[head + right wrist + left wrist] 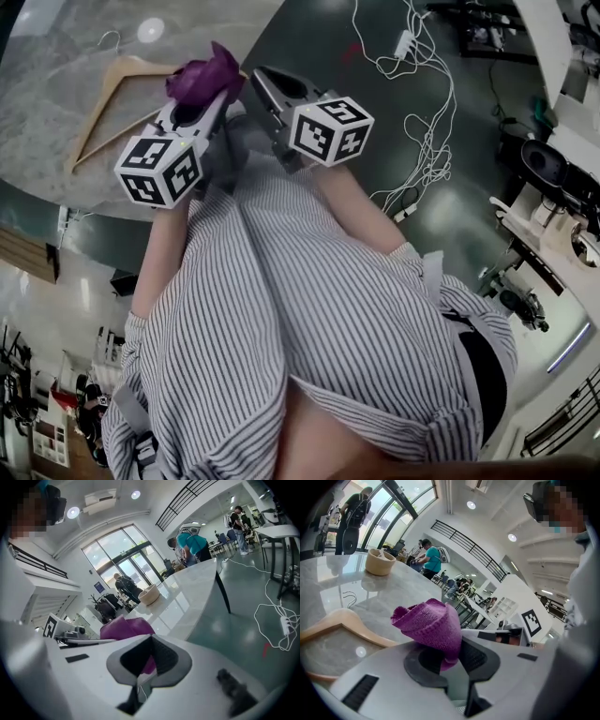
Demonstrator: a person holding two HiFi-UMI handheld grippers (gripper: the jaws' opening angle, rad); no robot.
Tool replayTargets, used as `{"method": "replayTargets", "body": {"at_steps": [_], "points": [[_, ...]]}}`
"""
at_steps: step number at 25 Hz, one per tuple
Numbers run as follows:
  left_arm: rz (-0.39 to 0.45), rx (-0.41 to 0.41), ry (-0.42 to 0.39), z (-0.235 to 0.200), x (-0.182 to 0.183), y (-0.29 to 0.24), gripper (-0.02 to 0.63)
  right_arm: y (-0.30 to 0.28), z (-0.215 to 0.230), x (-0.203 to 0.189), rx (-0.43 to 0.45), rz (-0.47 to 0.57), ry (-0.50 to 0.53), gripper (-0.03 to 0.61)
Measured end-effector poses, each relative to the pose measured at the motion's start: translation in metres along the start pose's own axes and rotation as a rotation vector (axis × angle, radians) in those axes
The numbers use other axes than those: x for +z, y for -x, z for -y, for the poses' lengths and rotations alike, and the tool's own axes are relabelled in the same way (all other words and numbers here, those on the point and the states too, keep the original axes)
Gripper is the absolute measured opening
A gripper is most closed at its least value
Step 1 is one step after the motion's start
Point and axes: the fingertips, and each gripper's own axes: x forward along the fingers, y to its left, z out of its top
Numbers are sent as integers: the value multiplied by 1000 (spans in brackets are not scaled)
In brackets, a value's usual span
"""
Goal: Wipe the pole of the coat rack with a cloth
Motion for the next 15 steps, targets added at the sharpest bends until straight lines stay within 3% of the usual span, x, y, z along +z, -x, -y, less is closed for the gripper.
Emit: {"method": "replayTargets", "body": {"at_steps": [15], "points": [[-47, -8, 43, -24, -13, -38, 80, -18, 32, -34, -37, -71, -74, 14]]}}
